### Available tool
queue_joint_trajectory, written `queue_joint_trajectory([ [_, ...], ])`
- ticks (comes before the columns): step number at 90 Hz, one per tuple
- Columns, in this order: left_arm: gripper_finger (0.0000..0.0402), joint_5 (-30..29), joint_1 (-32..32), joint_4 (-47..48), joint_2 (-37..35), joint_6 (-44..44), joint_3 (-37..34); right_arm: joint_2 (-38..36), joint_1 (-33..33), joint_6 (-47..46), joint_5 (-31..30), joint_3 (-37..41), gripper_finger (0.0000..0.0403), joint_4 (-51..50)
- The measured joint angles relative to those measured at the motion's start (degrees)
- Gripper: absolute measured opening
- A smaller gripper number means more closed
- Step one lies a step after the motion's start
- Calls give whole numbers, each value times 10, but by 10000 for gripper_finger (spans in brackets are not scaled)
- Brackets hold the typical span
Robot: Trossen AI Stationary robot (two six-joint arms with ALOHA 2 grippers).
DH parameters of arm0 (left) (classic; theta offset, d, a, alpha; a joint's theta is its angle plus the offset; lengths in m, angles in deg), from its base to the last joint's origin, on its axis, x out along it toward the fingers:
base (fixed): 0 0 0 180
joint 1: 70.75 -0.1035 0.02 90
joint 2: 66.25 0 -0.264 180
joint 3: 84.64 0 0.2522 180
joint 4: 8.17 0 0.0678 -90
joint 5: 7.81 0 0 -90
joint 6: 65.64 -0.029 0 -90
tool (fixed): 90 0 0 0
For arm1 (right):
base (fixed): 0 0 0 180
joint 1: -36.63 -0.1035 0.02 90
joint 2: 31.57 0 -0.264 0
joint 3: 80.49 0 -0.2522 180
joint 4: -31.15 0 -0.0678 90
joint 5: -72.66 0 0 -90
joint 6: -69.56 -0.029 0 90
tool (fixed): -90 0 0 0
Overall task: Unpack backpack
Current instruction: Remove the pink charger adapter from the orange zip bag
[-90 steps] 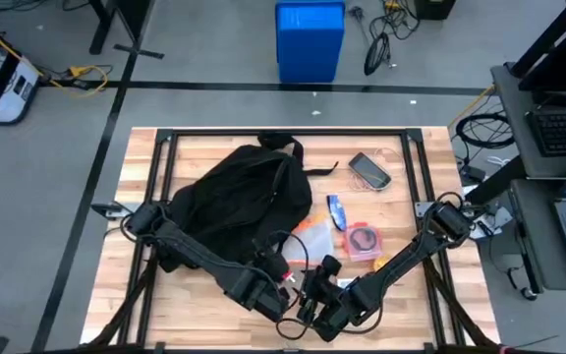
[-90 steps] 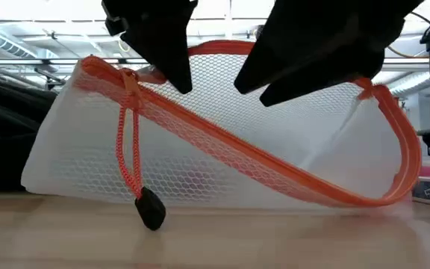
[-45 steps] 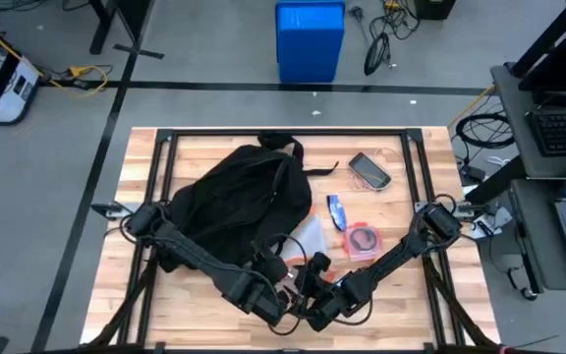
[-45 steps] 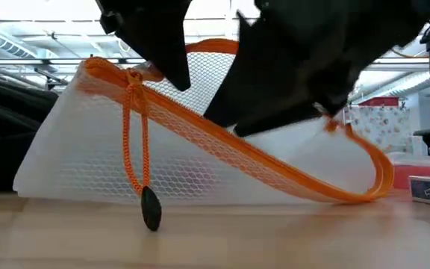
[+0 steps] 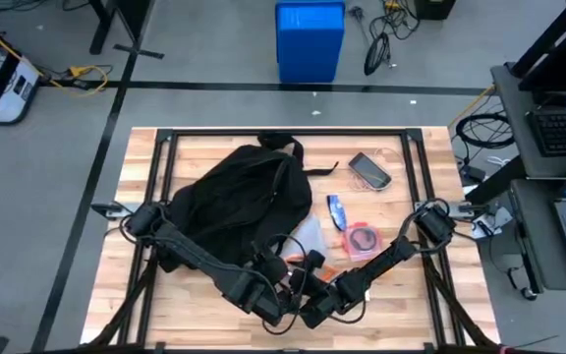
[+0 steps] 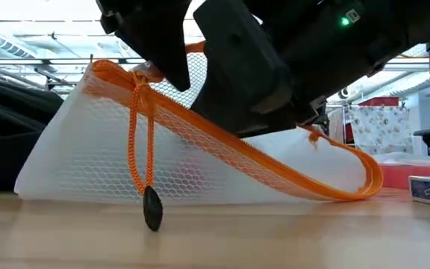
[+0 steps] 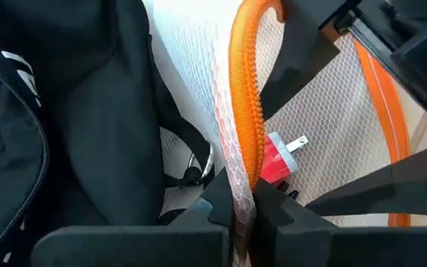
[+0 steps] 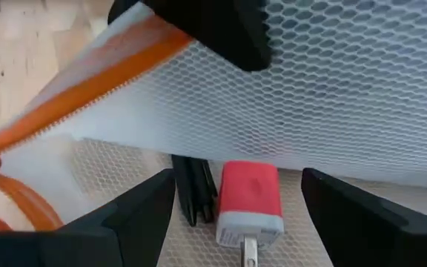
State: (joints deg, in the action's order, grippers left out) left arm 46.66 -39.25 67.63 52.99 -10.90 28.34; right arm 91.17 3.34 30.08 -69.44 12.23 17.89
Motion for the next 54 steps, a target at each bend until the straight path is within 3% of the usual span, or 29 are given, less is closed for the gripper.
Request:
queue_joint_trajectory([
  [33, 3, 6, 0, 2, 0, 0, 0, 2, 31, -4, 70, 0, 279, -30],
  [54, 3, 6, 0, 4, 0, -2, 0, 23, 38, 2, 73, 0, 279, -18],
])
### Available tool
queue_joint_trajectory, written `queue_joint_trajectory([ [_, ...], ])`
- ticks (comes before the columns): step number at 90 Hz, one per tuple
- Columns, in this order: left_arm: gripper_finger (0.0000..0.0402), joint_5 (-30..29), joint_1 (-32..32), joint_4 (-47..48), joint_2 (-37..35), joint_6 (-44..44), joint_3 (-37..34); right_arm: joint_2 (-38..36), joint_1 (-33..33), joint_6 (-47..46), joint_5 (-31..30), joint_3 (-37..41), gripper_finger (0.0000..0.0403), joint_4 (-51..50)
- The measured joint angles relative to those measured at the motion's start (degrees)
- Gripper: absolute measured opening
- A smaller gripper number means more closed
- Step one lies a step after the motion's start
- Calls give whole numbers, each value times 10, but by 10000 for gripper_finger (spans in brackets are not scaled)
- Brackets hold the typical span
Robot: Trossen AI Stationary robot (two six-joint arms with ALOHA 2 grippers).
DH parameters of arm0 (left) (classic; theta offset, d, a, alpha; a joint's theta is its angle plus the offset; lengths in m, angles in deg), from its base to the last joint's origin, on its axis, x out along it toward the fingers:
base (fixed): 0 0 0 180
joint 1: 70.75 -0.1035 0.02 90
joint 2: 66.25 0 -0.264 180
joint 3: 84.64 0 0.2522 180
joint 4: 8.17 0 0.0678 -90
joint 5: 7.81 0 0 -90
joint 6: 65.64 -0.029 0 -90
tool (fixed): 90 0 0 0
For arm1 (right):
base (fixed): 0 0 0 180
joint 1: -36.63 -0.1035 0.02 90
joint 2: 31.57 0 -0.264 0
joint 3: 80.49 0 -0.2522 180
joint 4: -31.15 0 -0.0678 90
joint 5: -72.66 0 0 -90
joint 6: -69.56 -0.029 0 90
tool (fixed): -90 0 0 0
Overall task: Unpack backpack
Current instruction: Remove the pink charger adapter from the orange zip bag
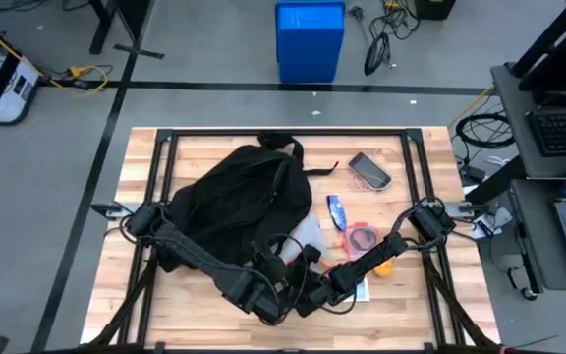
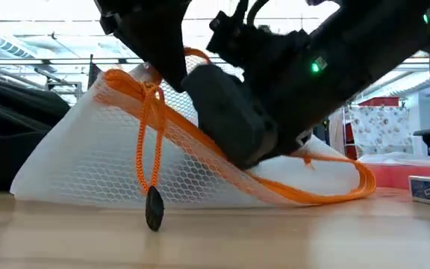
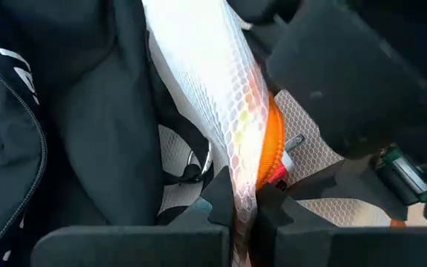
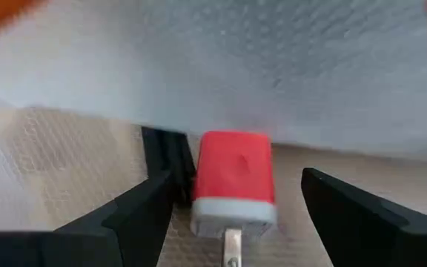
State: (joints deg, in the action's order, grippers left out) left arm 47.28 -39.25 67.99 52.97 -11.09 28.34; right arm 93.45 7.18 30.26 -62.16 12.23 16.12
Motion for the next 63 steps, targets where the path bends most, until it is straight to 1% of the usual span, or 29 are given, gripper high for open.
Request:
queue_joint_trajectory([
  [13, 3, 3, 0, 7, 0, -8, 0, 8, 4, 3, -2, 0, 279, 6],
  [26, 3, 6, 0, 8, 0, -10, 0, 10, 7, 43, -1, 0, 278, 32],
  [34, 3, 6, 1, 9, 0, -10, 0, 10, 9, 54, 1, 0, 268, 36],
  [44, 3, 6, 1, 11, 0, -10, 0, 10, 10, 56, 2, 0, 239, 36],
  [63, 3, 6, 1, 12, 0, -11, 0, 10, 12, 49, 12, 0, 167, 35],
])
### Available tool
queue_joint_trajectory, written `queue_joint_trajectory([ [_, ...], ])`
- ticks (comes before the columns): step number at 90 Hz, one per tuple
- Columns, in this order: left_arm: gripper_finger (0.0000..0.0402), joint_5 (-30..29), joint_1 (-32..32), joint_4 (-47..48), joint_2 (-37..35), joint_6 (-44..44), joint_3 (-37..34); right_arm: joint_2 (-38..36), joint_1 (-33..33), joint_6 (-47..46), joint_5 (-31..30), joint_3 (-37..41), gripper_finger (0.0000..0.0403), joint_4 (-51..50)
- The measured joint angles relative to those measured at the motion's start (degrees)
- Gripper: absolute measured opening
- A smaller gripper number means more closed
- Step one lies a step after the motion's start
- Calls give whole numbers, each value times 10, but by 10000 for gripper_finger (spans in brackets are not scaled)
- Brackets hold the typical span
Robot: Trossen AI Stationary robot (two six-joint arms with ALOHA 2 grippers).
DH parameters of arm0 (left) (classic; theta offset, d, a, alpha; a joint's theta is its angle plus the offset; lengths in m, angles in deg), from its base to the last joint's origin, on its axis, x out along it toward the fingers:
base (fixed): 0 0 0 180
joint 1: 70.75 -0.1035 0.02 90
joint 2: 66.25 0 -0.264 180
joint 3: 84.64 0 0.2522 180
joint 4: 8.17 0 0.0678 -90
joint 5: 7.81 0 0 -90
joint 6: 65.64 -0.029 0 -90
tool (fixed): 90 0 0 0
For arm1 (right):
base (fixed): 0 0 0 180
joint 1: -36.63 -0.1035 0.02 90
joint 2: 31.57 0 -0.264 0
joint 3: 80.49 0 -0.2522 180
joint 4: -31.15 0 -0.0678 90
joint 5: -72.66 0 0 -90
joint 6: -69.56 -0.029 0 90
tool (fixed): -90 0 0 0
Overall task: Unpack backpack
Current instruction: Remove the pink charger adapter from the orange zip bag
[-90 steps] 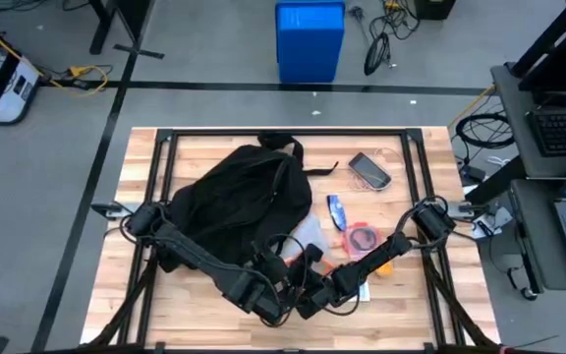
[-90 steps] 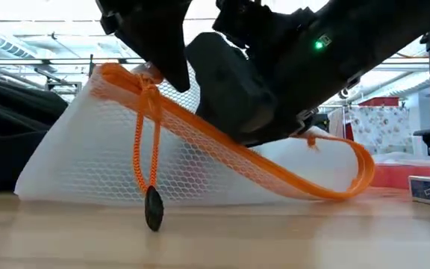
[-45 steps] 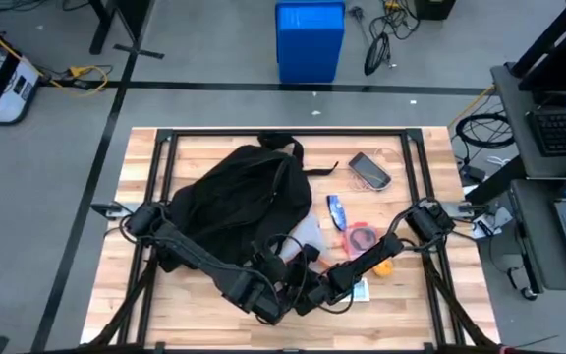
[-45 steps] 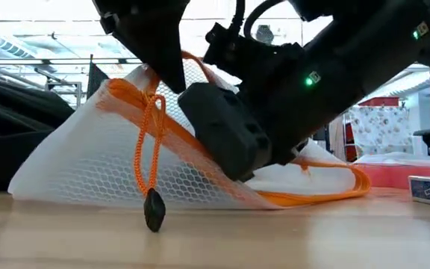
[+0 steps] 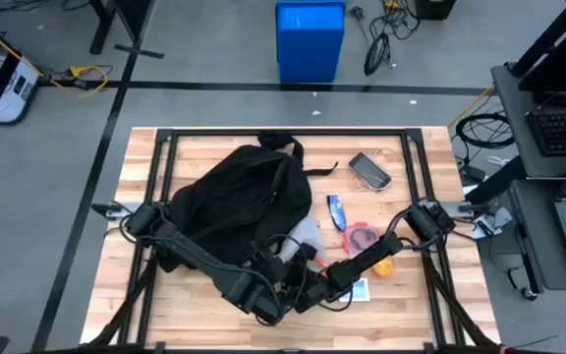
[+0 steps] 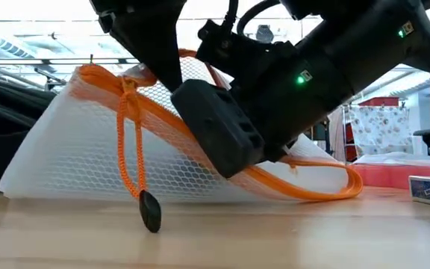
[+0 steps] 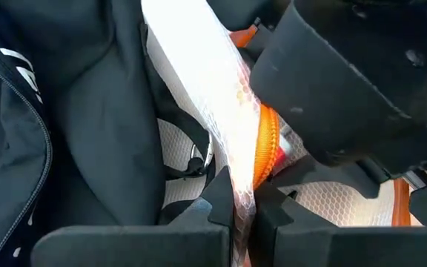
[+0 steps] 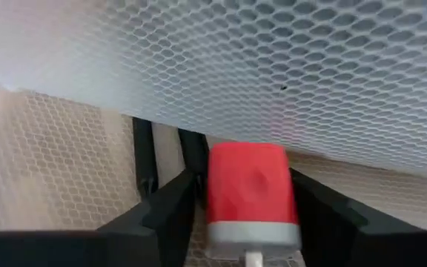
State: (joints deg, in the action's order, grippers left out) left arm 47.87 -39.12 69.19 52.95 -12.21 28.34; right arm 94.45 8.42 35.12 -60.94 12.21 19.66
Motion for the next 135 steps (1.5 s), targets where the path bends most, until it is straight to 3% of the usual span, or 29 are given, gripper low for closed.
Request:
queue_joint_trajectory([
  [18, 3, 0, 0, 4, 0, -2, 0, -1, -3, 3, 1, 0, 132, 5],
  [41, 3, -5, 0, 20, 0, -2, 0, -40, -10, 13, 56, 1, 147, -11],
  [61, 3, -14, -3, 71, 0, 26, 1, -85, -27, 9, 96, 1, 136, -47],
  [79, 3, -19, -4, 105, 0, 71, 1, -147, -49, -2, 111, 1, 144, -145],
  [112, 3, -25, -4, 110, 0, 78, 1, -272, -106, -41, 109, 0, 145, -322],
  [135, 3, -27, -4, 109, 0, 78, 0, -357, -158, -141, 107, 0, 142, -513],
])
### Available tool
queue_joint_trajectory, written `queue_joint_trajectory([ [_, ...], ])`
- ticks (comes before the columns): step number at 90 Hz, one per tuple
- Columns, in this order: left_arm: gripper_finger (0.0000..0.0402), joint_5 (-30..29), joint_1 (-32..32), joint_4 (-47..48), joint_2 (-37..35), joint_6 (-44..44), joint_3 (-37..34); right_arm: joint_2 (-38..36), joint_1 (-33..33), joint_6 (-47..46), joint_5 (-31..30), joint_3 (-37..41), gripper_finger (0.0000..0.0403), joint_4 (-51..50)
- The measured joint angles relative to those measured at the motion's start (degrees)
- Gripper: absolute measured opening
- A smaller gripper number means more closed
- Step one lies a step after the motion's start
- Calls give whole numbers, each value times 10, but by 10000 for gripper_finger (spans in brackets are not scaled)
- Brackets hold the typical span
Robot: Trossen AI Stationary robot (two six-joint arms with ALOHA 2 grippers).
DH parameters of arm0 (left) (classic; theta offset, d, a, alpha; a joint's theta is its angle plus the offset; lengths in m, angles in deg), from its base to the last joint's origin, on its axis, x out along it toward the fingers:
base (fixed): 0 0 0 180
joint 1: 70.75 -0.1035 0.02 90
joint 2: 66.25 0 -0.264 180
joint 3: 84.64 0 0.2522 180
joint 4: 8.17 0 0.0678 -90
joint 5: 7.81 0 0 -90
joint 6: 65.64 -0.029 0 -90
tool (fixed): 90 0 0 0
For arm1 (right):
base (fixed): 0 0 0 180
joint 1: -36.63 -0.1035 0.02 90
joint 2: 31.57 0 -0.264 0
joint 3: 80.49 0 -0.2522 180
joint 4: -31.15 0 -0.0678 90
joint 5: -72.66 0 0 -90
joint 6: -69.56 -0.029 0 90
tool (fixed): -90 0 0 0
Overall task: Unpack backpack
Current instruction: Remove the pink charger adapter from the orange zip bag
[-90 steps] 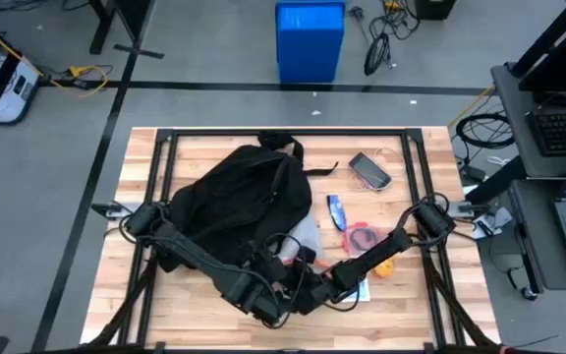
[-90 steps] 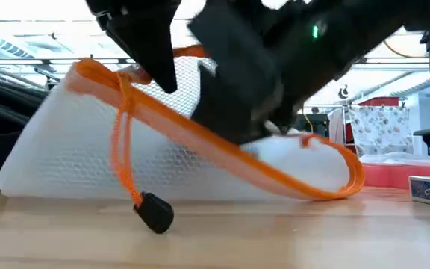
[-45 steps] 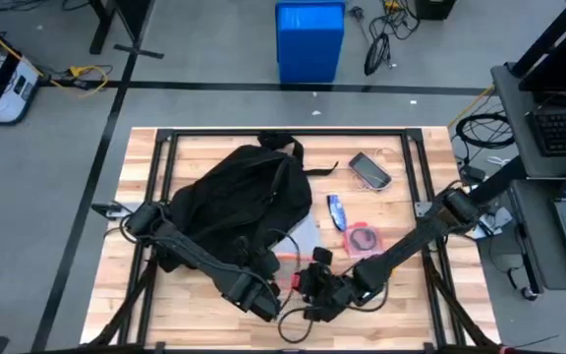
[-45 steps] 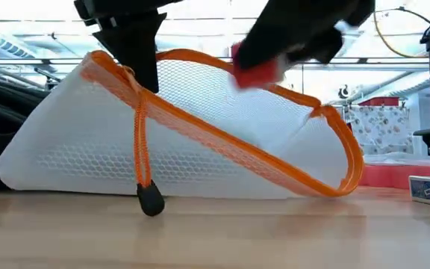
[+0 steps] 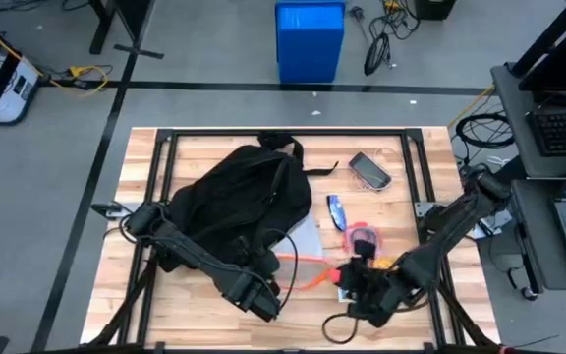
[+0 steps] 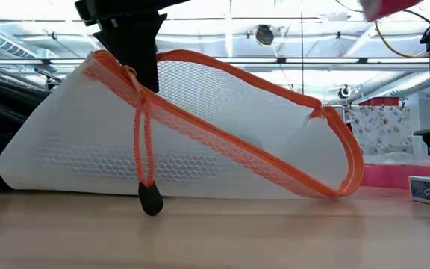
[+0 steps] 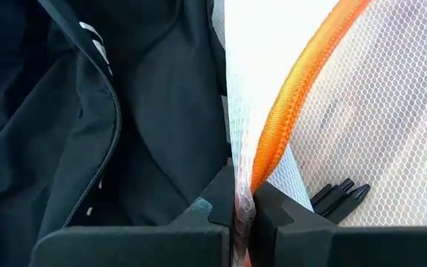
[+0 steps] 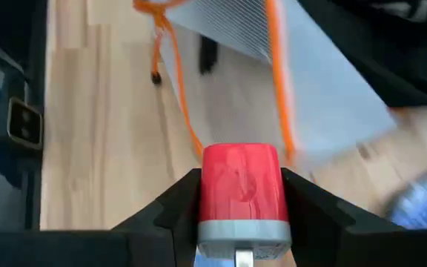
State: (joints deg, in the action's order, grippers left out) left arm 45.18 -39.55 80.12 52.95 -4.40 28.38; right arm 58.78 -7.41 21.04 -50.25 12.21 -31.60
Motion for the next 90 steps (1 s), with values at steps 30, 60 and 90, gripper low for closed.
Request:
queue_joint_trajectory([
  [30, 3, 0, 3, -4, 0, 14, 0, -20, -46, -154, -16, 26, 146, -210],
  [60, 3, 0, 4, -5, 0, 15, 0, -19, -60, -326, -41, 172, 144, -133],
  [90, 3, 0, 4, -7, 0, 15, 0, -18, -61, -346, -62, 296, 143, 75],
])
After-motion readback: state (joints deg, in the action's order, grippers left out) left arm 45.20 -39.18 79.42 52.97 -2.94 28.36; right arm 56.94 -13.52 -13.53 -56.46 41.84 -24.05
